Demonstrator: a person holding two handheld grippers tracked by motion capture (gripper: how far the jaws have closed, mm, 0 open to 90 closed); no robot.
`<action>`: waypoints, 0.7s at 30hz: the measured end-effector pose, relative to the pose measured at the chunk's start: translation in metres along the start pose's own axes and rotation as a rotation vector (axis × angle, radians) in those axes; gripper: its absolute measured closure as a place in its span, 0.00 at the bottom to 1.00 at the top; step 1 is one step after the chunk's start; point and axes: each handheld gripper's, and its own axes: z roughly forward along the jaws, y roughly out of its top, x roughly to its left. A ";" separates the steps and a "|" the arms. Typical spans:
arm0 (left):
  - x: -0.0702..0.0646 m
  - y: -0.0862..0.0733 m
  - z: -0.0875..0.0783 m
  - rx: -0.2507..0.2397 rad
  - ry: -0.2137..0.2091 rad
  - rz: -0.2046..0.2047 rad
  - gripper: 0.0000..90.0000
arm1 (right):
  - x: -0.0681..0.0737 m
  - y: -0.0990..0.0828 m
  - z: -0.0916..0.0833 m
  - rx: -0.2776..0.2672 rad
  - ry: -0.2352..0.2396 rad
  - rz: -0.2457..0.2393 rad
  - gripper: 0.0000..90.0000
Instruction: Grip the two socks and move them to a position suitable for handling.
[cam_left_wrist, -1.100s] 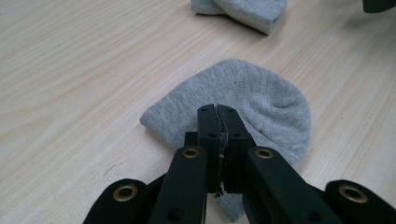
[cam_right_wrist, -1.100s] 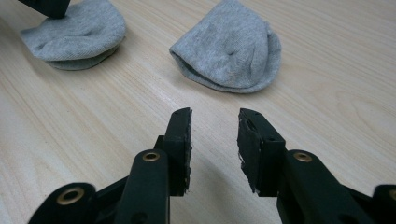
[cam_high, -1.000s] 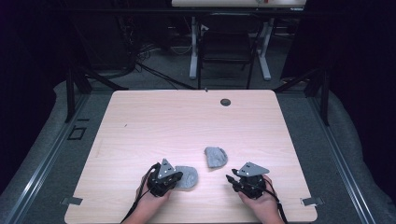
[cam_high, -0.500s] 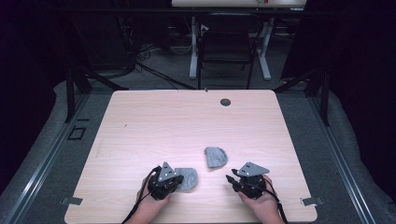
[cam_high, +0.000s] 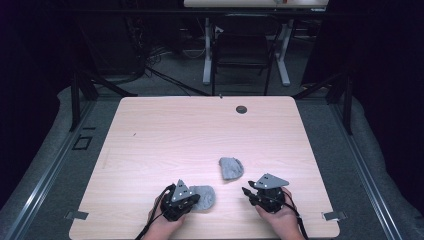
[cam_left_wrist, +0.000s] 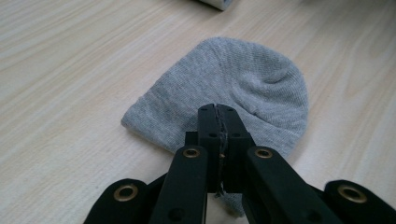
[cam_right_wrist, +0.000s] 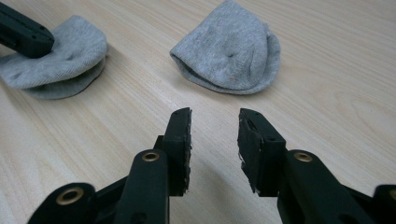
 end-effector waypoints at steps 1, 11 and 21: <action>-0.001 0.000 0.000 0.001 -0.004 0.004 0.99 | 0.000 0.000 0.000 0.000 0.000 0.001 0.72; -0.012 0.000 -0.001 0.008 -0.024 0.019 0.99 | 0.000 0.001 -0.001 0.001 0.003 0.002 0.73; -0.020 0.002 -0.003 -0.009 -0.044 0.026 0.96 | 0.001 0.014 -0.001 -0.004 0.003 -0.017 0.87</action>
